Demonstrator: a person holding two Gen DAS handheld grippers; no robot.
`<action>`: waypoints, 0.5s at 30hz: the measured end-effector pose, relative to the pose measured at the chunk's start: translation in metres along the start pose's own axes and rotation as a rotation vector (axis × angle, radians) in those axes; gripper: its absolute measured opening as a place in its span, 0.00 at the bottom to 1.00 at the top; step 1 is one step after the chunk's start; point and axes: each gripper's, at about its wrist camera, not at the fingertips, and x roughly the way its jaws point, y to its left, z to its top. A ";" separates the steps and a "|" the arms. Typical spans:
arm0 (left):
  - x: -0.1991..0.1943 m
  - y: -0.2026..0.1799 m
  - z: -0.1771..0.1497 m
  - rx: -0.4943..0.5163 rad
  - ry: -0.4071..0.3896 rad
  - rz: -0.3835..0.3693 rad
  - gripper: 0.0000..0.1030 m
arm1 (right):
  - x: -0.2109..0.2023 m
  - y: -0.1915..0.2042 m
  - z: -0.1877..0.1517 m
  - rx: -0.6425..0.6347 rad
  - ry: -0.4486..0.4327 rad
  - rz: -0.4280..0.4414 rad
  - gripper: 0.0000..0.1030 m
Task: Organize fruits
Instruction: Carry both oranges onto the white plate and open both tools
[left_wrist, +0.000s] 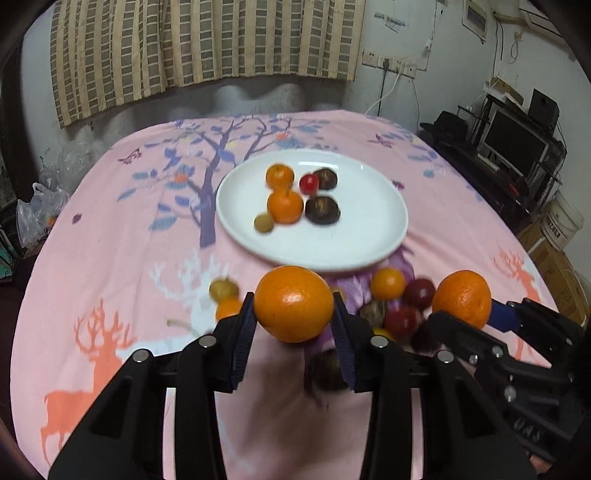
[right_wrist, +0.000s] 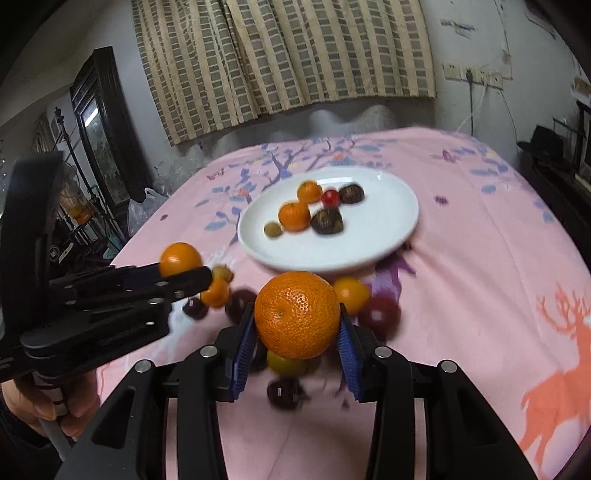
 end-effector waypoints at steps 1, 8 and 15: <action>0.007 0.000 0.009 -0.012 0.003 0.007 0.38 | 0.004 0.000 0.008 -0.007 -0.011 -0.010 0.41; 0.066 0.003 0.046 -0.061 0.044 0.059 0.38 | 0.067 -0.030 0.050 0.032 0.035 -0.051 0.41; 0.103 0.002 0.044 -0.077 0.085 0.086 0.44 | 0.099 -0.050 0.052 0.106 0.070 -0.023 0.51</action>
